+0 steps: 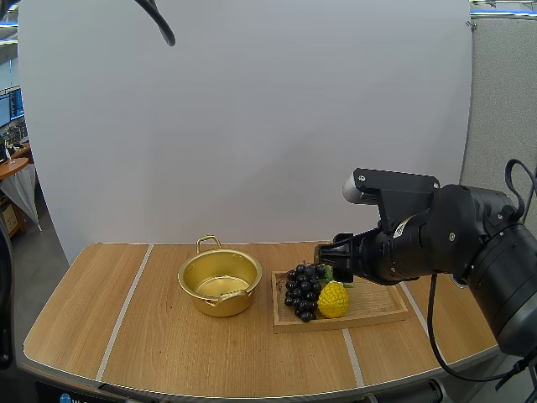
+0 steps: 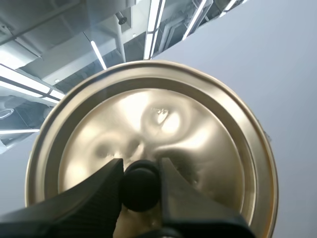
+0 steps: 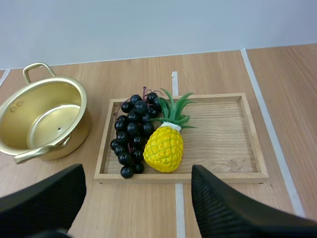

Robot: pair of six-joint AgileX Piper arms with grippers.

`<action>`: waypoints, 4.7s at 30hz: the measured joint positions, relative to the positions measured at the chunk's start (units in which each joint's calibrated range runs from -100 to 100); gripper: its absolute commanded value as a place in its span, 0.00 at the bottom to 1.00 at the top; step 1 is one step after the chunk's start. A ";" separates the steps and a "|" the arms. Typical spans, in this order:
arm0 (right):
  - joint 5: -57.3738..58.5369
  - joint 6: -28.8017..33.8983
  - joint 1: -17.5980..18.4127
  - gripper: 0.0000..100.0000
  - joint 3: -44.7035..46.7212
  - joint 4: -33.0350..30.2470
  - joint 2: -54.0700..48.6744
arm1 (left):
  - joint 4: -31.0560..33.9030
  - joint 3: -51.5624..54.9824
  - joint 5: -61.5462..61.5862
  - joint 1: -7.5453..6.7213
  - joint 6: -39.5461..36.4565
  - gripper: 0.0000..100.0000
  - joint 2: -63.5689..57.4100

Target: Open the pot, put the pineapple inside, and close it

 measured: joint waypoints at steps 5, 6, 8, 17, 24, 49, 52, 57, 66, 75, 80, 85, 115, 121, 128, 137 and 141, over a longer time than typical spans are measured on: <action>-3.52 2.93 0.00 1.00 0.00 0.62 0.28 | 0.00 0.00 -1.83 0.00 0.00 0.01 0.00; -5.08 3.21 0.00 1.00 0.00 0.75 1.00 | 0.00 0.00 -1.89 0.00 0.00 0.01 0.00; -6.24 3.61 0.00 1.00 -0.10 0.75 2.68 | 0.00 0.00 -1.89 0.00 0.00 0.01 0.00; -7.35 9.04 0.00 1.00 -3.68 0.75 16.75 | 0.00 0.00 -2.04 0.00 0.00 0.01 0.00; -9.24 12.91 0.00 1.00 -8.09 -0.49 26.39 | 0.00 0.00 -2.04 0.00 0.00 0.01 0.00; -16.21 28.15 1.64 1.00 -10.42 -9.57 47.00 | 0.00 0.00 -2.04 0.00 0.00 0.01 0.00; -17.05 28.68 2.00 1.00 -10.42 -9.58 48.48 | 0.00 0.00 -2.04 0.00 0.00 0.01 0.00; -17.70 28.78 2.06 1.00 -10.42 -9.54 49.75 | 0.00 0.00 -2.04 0.00 0.00 0.01 0.00; -21.45 28.87 2.06 1.00 -10.42 -9.54 55.59 | 0.00 0.00 -2.04 0.00 0.00 0.01 0.00; -24.21 28.87 2.06 1.00 -10.47 -9.54 60.11 | 0.00 0.00 -2.04 0.00 0.00 0.01 0.00; -24.94 28.87 2.06 1.00 -10.47 -9.54 61.97 | 0.00 0.00 -2.04 0.00 0.00 0.01 0.00; -24.92 28.87 2.06 1.00 -10.47 -9.54 63.17 | 0.00 0.00 -2.04 0.00 0.00 0.01 0.00; -11.87 19.70 7.71 0.00 -29.93 -4.74 52.57 | 0.00 0.00 -2.04 0.00 0.00 0.01 0.00; -10.08 15.19 14.40 0.00 -36.75 -4.71 51.34 | 0.00 0.00 -2.04 0.00 0.00 0.01 0.00; -13.40 14.37 19.55 0.00 -38.12 -7.79 52.63 | 0.00 0.00 -2.04 0.00 0.00 0.01 0.00; -12.44 14.29 21.54 0.00 -41.18 -8.67 66.14 | 0.00 0.00 -2.04 0.00 0.00 0.01 0.00; -12.36 14.29 21.54 0.00 -41.52 -8.67 70.15 | 0.00 0.00 -2.04 0.00 0.00 0.01 0.00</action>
